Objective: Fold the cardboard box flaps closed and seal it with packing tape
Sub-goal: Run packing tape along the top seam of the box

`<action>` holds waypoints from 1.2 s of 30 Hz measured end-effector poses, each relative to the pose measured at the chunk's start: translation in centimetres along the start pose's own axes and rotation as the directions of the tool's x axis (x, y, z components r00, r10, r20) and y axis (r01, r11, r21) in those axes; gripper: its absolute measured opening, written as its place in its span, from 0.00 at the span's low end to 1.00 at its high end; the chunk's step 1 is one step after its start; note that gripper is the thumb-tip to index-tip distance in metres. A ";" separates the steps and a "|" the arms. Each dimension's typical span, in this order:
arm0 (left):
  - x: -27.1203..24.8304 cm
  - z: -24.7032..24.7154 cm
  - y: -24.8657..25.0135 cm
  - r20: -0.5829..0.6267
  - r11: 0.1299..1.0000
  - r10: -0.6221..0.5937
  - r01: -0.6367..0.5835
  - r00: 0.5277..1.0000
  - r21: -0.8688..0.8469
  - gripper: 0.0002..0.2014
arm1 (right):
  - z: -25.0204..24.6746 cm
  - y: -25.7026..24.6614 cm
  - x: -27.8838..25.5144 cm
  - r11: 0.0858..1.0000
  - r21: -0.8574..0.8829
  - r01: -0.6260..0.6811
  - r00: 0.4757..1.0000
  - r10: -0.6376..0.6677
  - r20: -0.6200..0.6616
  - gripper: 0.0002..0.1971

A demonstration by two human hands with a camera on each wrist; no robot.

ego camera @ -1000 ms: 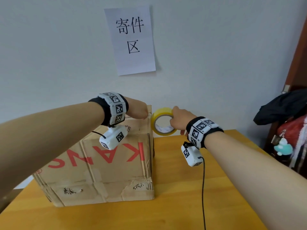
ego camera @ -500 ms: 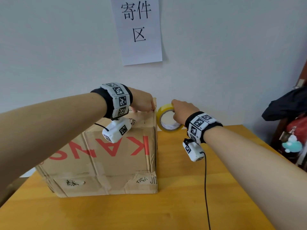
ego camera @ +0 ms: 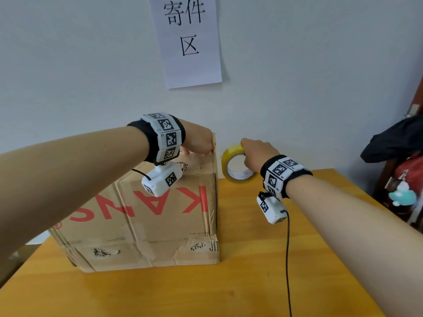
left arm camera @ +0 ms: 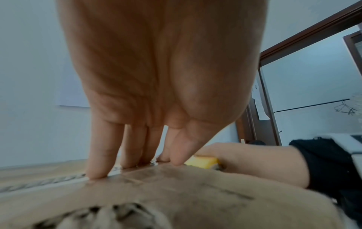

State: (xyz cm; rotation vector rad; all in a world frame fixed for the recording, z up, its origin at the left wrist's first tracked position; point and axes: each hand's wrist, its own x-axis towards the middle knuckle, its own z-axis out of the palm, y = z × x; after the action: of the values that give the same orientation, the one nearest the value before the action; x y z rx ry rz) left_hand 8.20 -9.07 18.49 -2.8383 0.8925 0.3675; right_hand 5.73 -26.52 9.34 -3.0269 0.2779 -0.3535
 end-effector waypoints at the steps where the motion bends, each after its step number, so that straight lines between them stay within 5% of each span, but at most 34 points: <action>1: 0.0 0.0 0.0 0.005 1.000 0.001 -0.001 1.000 0.011 0.18 | 0.3 0.2 -0.1 1.000 -0.020 -0.002 1.000 0.002 0.005 0.06; 6: -0.1 -0.2 0.3 0.021 1.000 -0.003 0.004 1.000 -0.017 0.11 | 0.4 0.7 -0.1 0.998 -0.054 0.010 0.999 -0.013 -0.041 0.08; 12: -0.3 -0.5 0.9 0.038 0.999 -0.009 0.011 0.999 -0.038 0.30 | 0.5 -0.2 -0.3 0.994 -0.108 0.035 0.999 -0.037 -0.009 0.08; 20: -0.6 -1.3 2.4 0.008 0.997 -0.045 0.044 0.999 0.061 0.21 | -1.4 -3.4 0.9 0.944 -0.323 0.062 0.992 -0.094 -0.085 0.10; 30: -1.1 -1.4 1.2 0.014 0.993 -0.096 0.097 0.995 -0.072 0.19 | -3.0 -3.8 0.8 0.963 -0.267 0.043 0.987 -0.082 -0.137 0.08; 36: -1.1 -1.0 0.7 -0.016 0.985 -0.086 0.083 0.996 -0.148 0.22 | -1.2 -1.4 0.0 1.000 -0.022 -0.009 1.000 0.009 0.000 0.13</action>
State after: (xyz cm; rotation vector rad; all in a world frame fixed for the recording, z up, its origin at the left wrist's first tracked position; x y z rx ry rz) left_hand 7.16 -9.25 19.71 -3.0094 0.7756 0.4085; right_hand 5.68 -25.18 10.62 -3.0459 0.2975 -0.3522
